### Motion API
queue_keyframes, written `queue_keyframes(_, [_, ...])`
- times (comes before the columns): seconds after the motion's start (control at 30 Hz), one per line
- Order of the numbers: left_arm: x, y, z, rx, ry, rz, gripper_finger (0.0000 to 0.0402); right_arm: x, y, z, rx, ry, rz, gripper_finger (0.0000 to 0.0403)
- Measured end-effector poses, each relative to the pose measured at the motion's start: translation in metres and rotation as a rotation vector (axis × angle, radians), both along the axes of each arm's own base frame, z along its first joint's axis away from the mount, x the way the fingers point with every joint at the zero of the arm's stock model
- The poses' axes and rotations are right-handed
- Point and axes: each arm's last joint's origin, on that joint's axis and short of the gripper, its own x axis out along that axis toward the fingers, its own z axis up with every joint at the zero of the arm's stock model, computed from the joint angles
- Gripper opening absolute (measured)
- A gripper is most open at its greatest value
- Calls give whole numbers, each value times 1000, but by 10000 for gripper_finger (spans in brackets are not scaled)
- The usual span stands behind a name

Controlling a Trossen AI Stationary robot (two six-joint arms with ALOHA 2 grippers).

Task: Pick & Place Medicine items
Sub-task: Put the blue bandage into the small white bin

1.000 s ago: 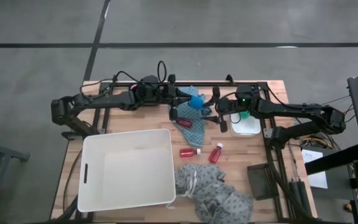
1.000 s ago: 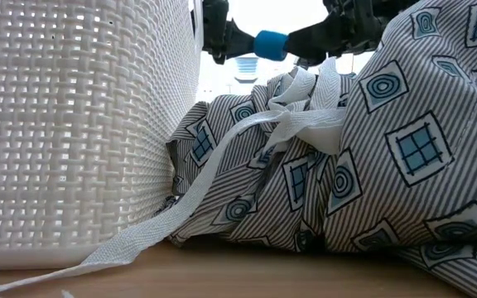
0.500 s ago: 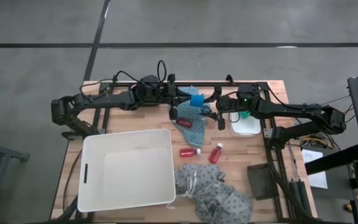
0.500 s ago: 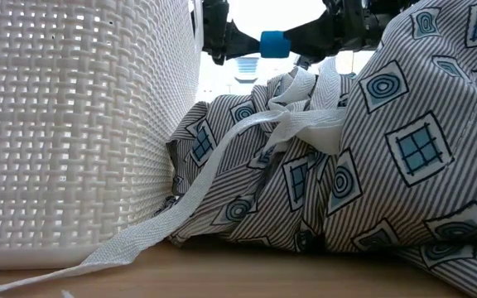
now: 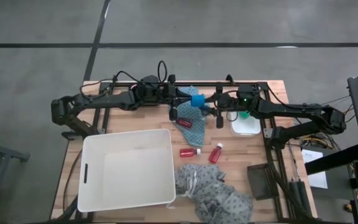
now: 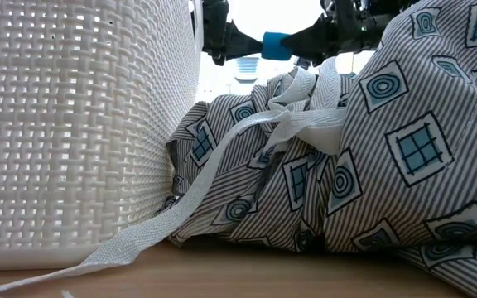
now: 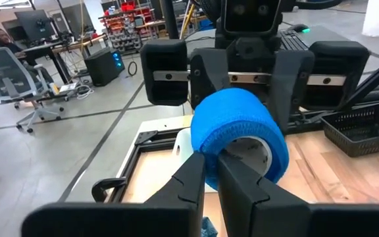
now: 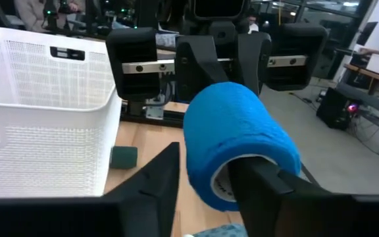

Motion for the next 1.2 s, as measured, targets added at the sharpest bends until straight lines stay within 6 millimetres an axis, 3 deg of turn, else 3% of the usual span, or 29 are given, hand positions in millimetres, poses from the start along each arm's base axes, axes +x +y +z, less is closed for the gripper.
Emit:
queue_keyframes(0.2, [0,0,-1,-2,6,0,37,0,0,0,-7,3,3,52])
queue_keyframes(0.33, [0,0,-1,-1,11,-1,37,0,0,-1,-10,6,11,27])
queue_keyframes(0.97, [0,0,-1,-2,14,0,39,0,0,-2,-25,16,11,39])
queue_keyframes(1.2, [0,0,-1,-2,14,0,65,0,0,-2,-29,22,8,38])
